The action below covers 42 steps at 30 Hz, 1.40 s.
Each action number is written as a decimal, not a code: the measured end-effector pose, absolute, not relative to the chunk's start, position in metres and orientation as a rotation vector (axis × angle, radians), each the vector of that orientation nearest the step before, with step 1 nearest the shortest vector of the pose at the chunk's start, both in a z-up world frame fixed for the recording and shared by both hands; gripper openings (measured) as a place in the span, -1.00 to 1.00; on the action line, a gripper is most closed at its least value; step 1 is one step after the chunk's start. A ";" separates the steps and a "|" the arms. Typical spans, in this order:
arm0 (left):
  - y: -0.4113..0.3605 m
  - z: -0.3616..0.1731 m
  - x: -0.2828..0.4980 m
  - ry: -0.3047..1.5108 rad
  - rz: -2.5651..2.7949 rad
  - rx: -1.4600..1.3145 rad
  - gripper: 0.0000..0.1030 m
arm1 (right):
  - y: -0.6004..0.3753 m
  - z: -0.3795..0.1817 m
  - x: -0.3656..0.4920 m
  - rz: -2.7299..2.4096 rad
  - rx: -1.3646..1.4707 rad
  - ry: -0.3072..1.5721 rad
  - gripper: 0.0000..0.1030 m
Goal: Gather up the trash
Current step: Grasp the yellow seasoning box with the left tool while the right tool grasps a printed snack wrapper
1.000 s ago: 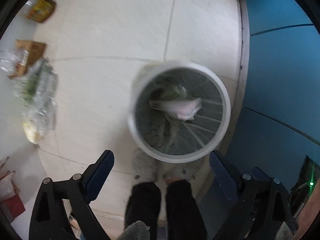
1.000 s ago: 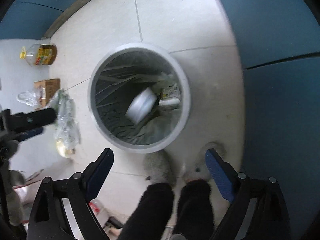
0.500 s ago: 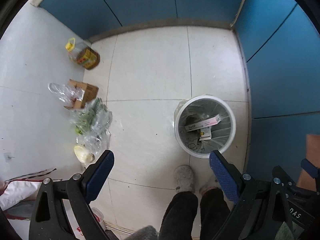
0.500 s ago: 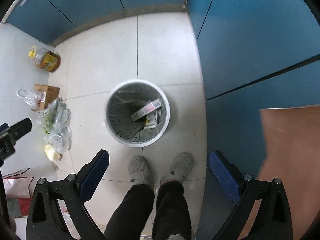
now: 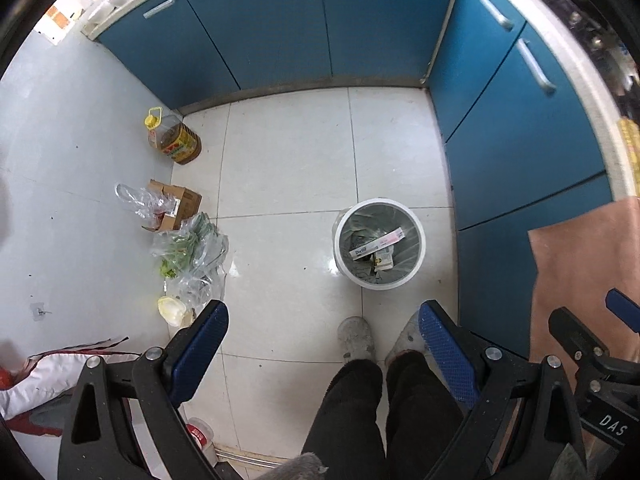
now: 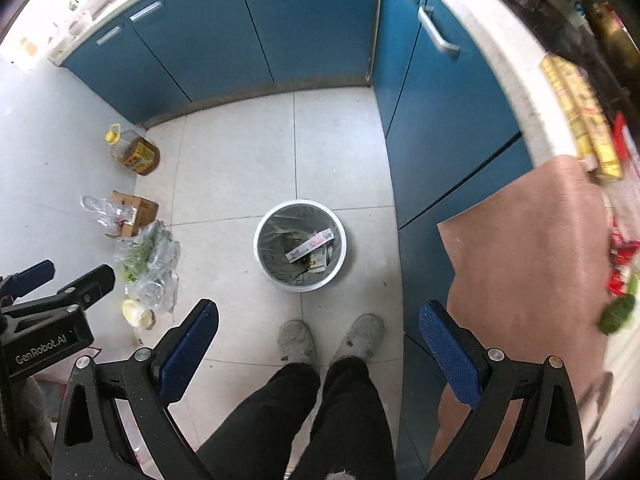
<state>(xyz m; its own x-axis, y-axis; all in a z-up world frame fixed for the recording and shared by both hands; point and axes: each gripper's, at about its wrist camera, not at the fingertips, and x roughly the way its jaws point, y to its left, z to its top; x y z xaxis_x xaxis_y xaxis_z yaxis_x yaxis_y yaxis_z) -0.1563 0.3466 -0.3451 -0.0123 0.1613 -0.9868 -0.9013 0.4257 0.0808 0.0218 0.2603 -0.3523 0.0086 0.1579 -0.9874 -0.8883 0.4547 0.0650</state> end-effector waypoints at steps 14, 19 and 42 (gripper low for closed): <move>0.339 -0.256 -0.122 1.145 0.916 -0.614 1.00 | 0.211 -0.254 0.054 0.958 -0.333 1.238 0.98; 0.334 -0.236 -0.048 1.120 0.865 -0.563 1.00 | 0.159 -0.230 0.123 0.777 -0.179 1.192 0.98; 0.295 -0.353 0.306 1.490 0.566 -0.827 0.77 | -0.076 -0.310 0.439 0.127 0.380 1.331 0.93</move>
<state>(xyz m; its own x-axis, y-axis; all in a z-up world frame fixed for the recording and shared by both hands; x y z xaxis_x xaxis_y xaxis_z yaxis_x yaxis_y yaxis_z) 0.3061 0.2953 -0.3534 0.0368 -0.1601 -0.9864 -0.7749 0.6187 -0.1293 0.4386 -0.0758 -0.3100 0.2408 0.3047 -0.9215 0.1250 0.9318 0.3407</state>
